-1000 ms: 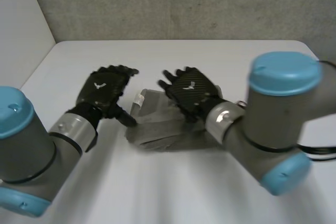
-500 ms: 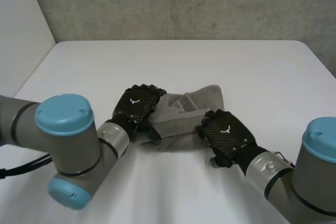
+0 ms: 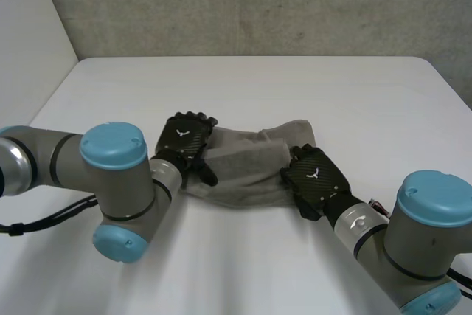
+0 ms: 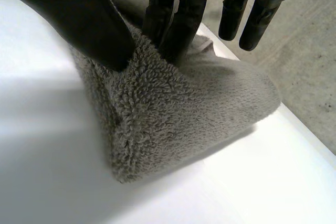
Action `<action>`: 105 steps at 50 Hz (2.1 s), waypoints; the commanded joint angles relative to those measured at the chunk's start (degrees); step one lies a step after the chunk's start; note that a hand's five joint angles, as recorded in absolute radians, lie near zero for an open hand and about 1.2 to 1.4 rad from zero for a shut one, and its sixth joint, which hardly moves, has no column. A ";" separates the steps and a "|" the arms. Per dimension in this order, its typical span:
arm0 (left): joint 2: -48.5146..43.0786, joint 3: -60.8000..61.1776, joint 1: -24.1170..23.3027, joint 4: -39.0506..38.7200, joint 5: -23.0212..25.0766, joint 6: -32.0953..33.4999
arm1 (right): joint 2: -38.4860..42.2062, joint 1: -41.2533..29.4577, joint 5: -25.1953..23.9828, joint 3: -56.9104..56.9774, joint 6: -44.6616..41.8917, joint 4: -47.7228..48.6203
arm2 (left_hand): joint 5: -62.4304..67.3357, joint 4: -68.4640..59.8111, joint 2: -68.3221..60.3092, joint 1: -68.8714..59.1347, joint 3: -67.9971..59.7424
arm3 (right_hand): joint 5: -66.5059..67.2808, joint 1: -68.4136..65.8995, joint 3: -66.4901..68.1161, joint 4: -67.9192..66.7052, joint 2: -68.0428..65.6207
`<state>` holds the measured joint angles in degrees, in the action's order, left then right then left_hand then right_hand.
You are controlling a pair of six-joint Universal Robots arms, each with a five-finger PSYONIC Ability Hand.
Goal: Fold the towel.
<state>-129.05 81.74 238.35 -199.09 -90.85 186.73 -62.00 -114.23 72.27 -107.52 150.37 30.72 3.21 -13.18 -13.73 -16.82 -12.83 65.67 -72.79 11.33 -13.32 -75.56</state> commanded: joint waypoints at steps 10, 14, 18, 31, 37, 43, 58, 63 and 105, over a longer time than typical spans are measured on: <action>1.53 0.26 9.58 -0.95 -1.08 0.30 | -0.75 1.65 -0.55 -0.59 -0.26 -1.54 | -1.82 3.18 2.34 5.43 2.83 | 4.33 -7.21 -1.33 3.32 -4.44; 1.35 0.78 10.29 -0.69 -1.17 0.30 | -1.11 1.56 -0.46 -0.77 -0.35 -2.76 | -1.82 3.18 2.34 5.43 2.83 | 4.33 -7.21 -1.33 3.32 -4.44; 1.78 1.49 9.50 -0.42 -1.17 0.13 | -1.19 1.56 -0.37 -0.68 -0.61 -4.18 | -1.82 3.18 2.34 5.43 2.83 | 4.33 -7.21 -1.33 3.32 -4.44; 4.06 3.07 3.88 -0.51 -0.91 -0.05 | -3.13 3.14 -0.46 -1.82 -0.52 -5.76 | -1.99 3.18 2.50 5.60 2.83 | 4.33 -7.21 -1.33 3.32 -4.44; 7.32 2.37 0.46 -0.34 -0.38 -0.66 | -3.04 2.61 -0.37 -1.82 -0.52 -5.76 | -1.82 3.18 2.34 5.43 2.83 | 4.33 -7.21 -1.33 3.32 -4.44; 8.37 1.67 -2.27 -0.16 -0.47 -0.58 | -3.04 2.52 -0.37 -1.82 -0.52 -5.76 | -1.82 3.18 2.34 5.43 2.83 | 4.33 -7.21 -1.33 3.32 -4.44; 10.84 -0.44 0.26 -4.98 -0.99 8.81 | -2.95 2.44 -0.46 -1.73 -0.52 -5.76 | -1.82 3.18 2.34 5.43 2.83 | 4.33 -7.21 -1.33 3.32 -4.44; 11.10 -0.71 1.24 -5.61 -0.82 9.35 | -2.78 2.44 -0.46 -1.56 -0.52 -5.76 | -1.82 3.18 2.34 5.43 2.83 | 4.33 -7.21 -1.33 3.32 -4.44; -14.38 -15.38 -5.19 -9.47 1.99 9.87 | -2.25 2.61 -0.64 -1.12 -0.52 -5.93 | -1.65 3.18 2.17 5.26 2.83 | 4.33 -7.21 -1.33 3.32 -4.44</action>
<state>-141.44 67.78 230.55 -207.17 -88.69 191.72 -64.18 -111.65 71.71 -108.63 149.85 24.89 3.21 -13.18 -13.73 -16.82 -12.83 66.03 -72.93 11.33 -13.32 -76.10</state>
